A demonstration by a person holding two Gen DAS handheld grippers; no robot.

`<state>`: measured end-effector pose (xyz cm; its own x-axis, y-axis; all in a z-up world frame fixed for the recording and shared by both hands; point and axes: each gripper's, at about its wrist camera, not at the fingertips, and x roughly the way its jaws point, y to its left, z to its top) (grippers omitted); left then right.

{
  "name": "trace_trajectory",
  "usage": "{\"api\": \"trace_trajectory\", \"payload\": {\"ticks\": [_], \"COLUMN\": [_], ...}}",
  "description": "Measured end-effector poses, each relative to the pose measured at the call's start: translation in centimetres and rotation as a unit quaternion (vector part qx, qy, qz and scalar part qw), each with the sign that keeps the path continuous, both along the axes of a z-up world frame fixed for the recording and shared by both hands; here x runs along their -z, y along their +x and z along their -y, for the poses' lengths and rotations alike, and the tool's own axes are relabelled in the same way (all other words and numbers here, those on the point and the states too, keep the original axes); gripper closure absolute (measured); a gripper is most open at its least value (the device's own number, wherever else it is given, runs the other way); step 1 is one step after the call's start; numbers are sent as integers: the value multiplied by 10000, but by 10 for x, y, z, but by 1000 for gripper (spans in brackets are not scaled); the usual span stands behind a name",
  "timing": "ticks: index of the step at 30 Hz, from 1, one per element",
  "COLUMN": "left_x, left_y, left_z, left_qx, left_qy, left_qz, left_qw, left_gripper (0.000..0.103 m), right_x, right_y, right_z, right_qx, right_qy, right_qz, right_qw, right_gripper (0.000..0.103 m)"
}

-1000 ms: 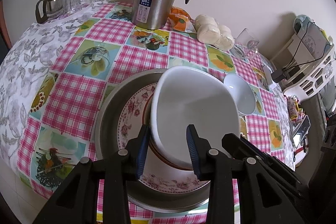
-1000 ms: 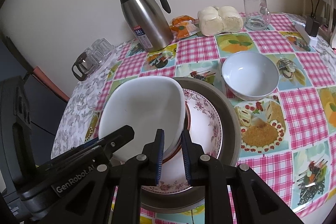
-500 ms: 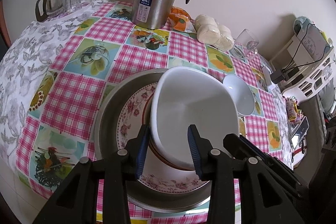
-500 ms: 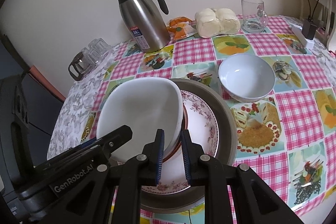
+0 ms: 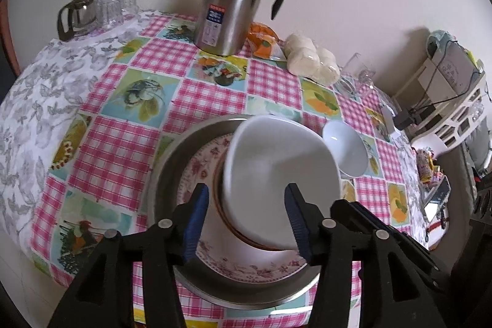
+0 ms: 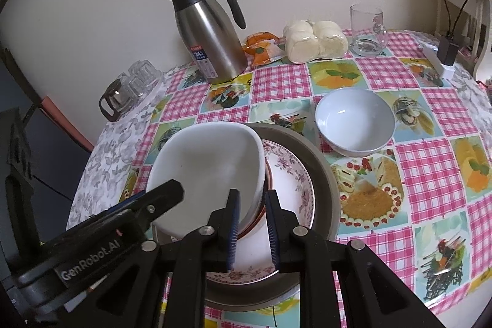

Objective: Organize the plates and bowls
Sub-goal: 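Lower the white square bowl into the red-rimmed bowl in the basin, then open both tools and pull them back from the square bowl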

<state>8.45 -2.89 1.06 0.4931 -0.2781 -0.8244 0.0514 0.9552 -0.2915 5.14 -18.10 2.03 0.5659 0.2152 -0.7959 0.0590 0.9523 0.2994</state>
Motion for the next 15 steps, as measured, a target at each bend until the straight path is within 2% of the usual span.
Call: {"api": "trace_trajectory", "payload": {"ticks": [2, 4, 7, 10, 11, 15], "left_x": [-1, -2, -1, -2, -2, -1], "left_y": [1, 2, 3, 3, 3, 3], "left_z": [-4, -8, -13, -19, -20, -25], "left_qx": [-94, -177, -317, -446, -476, -601], "left_qy": [28, 56, 204, 355, 378, 491], "left_qz": [17, 26, 30, 74, 90, 120], "left_qw": [10000, 9998, 9993, 9983, 9981, 9969], "left_gripper": [40, 40, 38, 30, 27, 25], "right_x": [0, 1, 1, 2, 2, 5], "right_y": [0, 0, 1, 1, 1, 2], "right_z": [2, 5, 7, 8, 8, 9], "right_qx": [76, 126, 199, 248, 255, 304], "right_qy": [-30, -27, -52, -82, -92, -137], "right_qz": [-30, -49, -78, -105, -113, -173], "right_qw": [10000, 9999, 9998, 9996, 9996, 9993], "right_gripper": [70, 56, 47, 39, 38, 33]}}
